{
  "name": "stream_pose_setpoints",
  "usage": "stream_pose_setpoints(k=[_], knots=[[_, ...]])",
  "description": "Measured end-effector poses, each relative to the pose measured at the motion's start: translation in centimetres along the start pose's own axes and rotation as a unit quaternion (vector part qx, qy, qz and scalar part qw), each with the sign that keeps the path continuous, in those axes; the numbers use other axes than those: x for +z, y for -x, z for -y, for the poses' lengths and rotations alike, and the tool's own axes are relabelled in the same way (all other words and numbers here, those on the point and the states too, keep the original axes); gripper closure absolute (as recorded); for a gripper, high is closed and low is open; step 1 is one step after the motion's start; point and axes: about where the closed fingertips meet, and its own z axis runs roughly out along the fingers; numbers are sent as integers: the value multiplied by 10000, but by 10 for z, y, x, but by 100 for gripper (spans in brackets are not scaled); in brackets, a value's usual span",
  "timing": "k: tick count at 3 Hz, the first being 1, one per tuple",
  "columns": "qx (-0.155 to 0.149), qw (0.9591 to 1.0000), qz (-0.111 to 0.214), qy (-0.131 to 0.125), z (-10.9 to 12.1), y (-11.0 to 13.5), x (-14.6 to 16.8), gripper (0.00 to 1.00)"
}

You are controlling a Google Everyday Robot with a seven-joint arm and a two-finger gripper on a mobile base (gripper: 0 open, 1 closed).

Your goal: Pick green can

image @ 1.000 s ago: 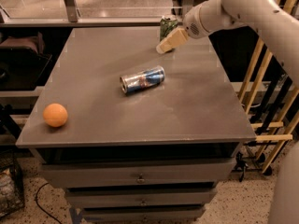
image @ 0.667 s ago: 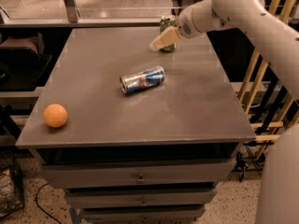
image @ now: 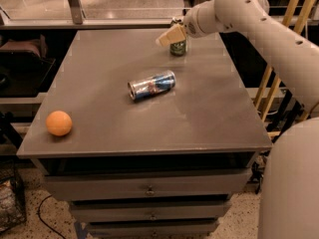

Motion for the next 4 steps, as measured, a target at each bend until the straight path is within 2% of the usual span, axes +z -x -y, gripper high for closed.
stream_pose_setpoints(k=[1, 3, 4], knots=[[115, 9996, -23, -248, 13, 0, 17, 2], [228, 9990, -7, -378, 25, -6, 26, 48], [245, 9995, 118, -159, 25, -3, 12, 72]])
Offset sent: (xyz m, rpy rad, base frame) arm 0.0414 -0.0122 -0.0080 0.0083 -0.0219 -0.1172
